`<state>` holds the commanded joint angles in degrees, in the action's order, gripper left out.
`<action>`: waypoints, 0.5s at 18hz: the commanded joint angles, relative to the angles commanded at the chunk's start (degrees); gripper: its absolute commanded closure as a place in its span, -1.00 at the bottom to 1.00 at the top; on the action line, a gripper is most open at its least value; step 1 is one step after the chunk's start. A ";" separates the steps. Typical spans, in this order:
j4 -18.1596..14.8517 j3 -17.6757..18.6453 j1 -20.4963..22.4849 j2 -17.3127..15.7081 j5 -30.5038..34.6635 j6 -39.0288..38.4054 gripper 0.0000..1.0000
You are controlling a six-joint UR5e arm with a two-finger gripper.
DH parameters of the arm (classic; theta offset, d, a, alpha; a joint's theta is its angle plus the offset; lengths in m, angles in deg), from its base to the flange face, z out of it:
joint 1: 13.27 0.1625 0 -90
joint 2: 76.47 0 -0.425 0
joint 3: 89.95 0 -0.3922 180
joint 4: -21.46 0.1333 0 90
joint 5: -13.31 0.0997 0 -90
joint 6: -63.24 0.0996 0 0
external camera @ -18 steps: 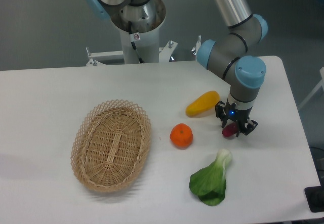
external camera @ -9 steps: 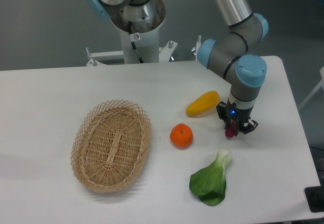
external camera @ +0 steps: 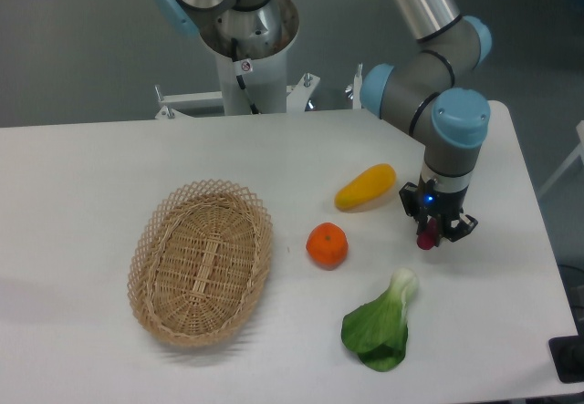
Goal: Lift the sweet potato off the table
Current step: 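Lift the held sweet potato up and carry it toward the basket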
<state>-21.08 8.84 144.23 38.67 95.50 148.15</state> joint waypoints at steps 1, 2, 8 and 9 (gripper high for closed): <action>0.00 -0.35 -0.09 -0.70 -2.28 -0.44 0.21; 0.00 -0.61 -0.09 -1.49 -4.04 -0.79 0.21; -0.09 -5.79 -5.26 -4.84 -10.30 -17.28 0.24; -0.09 -6.67 -6.67 -5.01 -10.39 -20.45 0.24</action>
<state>-21.17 2.17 137.56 33.66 85.12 127.70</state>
